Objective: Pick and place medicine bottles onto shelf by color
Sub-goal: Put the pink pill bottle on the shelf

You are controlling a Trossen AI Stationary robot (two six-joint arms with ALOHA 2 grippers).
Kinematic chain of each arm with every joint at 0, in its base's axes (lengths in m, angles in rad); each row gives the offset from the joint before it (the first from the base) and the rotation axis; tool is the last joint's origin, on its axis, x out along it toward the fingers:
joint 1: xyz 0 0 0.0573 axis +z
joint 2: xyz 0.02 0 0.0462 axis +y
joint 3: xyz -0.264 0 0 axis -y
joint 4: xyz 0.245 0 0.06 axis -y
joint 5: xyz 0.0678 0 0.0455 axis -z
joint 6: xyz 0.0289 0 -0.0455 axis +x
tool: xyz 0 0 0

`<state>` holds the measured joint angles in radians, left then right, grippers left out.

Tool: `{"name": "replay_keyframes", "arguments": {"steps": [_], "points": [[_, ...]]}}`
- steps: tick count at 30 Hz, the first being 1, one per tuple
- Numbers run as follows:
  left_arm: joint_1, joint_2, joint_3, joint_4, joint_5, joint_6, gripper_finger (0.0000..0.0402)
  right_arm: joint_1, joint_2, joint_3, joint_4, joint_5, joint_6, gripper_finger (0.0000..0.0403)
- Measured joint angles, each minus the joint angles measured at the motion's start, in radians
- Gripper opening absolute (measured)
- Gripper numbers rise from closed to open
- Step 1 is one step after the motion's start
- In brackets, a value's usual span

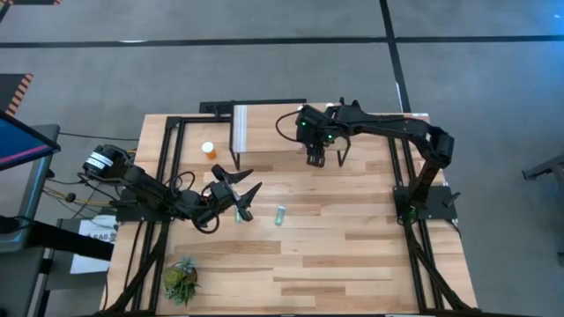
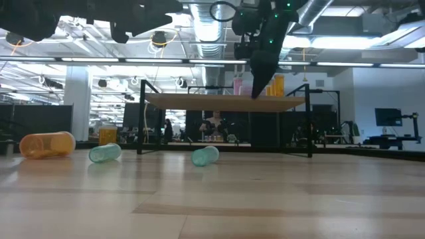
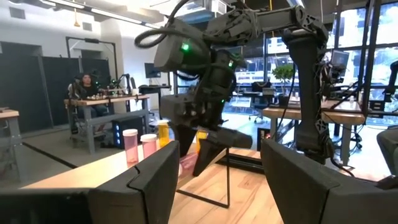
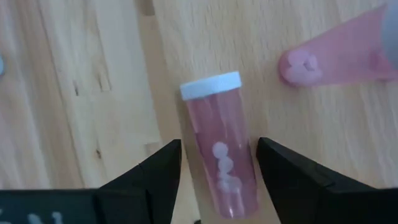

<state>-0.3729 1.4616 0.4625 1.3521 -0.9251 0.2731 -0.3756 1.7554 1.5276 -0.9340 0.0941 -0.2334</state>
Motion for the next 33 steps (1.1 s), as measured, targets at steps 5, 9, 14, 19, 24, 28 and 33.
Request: {"name": "replay_keyframes", "arguments": {"steps": [5,9,14,19,24,28,33], "points": [[0.001,0.0,0.0,0.0,0.001,0.002,0.0217,0.0,-0.002,0.0,-0.004,0.002,-0.003,0.0191],[0.004,0.0,0.0,0.0,0.004,-0.002,0.0217,0.001,-0.003,0.0,-0.009,0.002,-0.004,0.0136],[0.004,0.0,0.0,-0.001,0.002,-0.002,0.0217,0.002,-0.004,0.0,-0.008,0.002,-0.004,0.01],[0.004,0.0,0.0,0.0,0.003,-0.003,0.0217,0.002,-0.017,-0.001,-0.011,0.003,0.004,0.011],[0.004,0.0,0.0,-0.001,0.004,-0.001,0.0217,0.018,-0.066,-0.001,-0.005,0.012,0.025,0.0118],[0.003,0.0,0.0,-0.004,0.017,-0.001,0.0217,0.046,-0.126,-0.001,0.001,0.008,0.059,0.0114],[0.003,0.0,0.0,-0.004,0.035,-0.004,0.0217,0.112,-0.21,-0.001,0.044,-0.059,0.101,0.0113]]}}
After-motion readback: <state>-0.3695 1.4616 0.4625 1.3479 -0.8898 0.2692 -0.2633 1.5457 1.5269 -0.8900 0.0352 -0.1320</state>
